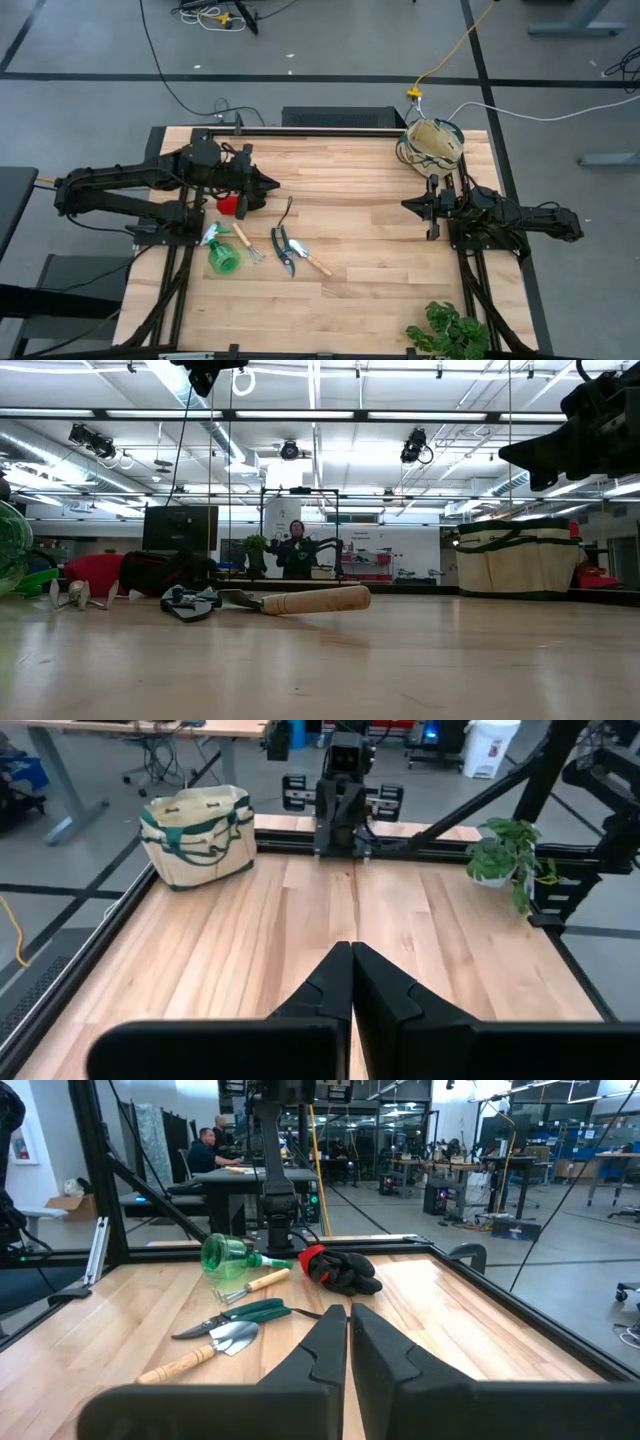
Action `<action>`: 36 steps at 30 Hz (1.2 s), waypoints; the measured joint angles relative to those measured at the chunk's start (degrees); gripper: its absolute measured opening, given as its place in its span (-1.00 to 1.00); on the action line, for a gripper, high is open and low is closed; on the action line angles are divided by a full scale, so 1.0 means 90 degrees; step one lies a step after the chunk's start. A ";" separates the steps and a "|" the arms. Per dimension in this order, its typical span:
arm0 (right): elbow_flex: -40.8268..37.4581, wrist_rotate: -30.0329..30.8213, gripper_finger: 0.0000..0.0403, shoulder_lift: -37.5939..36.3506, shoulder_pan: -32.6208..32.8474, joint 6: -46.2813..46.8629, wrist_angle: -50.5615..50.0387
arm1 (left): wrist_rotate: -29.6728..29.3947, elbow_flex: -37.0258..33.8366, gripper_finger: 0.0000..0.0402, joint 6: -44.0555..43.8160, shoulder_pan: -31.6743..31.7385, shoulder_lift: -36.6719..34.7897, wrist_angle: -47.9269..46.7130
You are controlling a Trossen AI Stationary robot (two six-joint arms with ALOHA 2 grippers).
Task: Pick & Place Garden tools in Gardening bag
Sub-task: Put the shear scissor into the gardening bag
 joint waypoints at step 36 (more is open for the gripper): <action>-0.0001 0.0004 -0.90 0.0000 0.0000 0.0000 0.0002 | -0.0493 -0.0003 -0.99 0.0619 -0.2191 0.1495 -0.1560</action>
